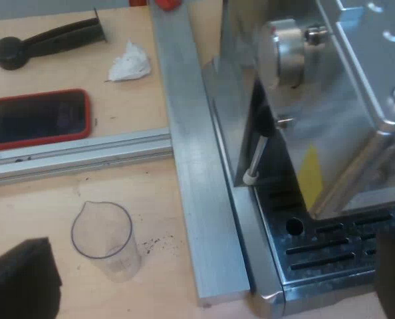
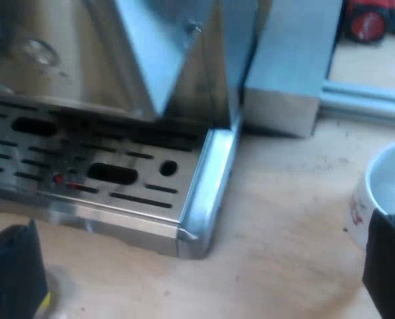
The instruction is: Grind coffee beans and then tamp
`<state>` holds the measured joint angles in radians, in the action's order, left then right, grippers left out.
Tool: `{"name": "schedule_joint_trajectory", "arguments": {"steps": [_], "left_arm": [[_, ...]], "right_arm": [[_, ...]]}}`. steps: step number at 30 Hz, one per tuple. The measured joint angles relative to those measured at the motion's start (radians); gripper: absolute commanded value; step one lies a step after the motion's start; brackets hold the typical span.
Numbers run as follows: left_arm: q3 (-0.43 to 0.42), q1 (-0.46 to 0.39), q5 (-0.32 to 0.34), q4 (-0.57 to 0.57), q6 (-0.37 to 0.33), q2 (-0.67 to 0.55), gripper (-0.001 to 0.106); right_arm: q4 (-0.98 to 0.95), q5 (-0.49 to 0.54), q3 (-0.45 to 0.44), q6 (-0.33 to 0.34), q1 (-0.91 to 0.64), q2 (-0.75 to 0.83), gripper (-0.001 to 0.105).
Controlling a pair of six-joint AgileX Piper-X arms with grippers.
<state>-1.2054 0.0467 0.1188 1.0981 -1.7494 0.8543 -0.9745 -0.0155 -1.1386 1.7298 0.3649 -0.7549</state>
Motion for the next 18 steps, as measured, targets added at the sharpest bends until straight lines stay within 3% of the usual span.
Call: {"name": "schedule_joint_trajectory", "arguments": {"steps": [3, 7, 9, 13, 18], "left_arm": [[0.000, 0.000, -0.045, 0.002, 0.004, -0.006, 0.098], [0.000, 0.000, -0.074, 0.002, 0.005, -0.029, 0.098], [0.000, 0.000, -0.086, 0.002, 0.005, -0.045, 0.098], [0.000, 0.000, -0.119, 0.002, 0.005, -0.070, 0.098], [0.008, 0.067, -0.232, 0.026, 0.005, -0.168, 0.098]], "right_arm": [[-0.007, -0.066, 0.000, 0.026, -0.088, 0.000, 0.100], [-0.017, -0.216, 0.000, 0.093, -0.393, 0.000, 0.100], [-0.032, -0.230, 0.002, 0.131, -0.462, 0.006, 0.100], [-0.040, -0.237, 0.009, 0.143, -0.489, 0.029, 0.100], [-0.056, -0.249, 0.011, 0.190, -0.489, 0.100, 0.100]]}}
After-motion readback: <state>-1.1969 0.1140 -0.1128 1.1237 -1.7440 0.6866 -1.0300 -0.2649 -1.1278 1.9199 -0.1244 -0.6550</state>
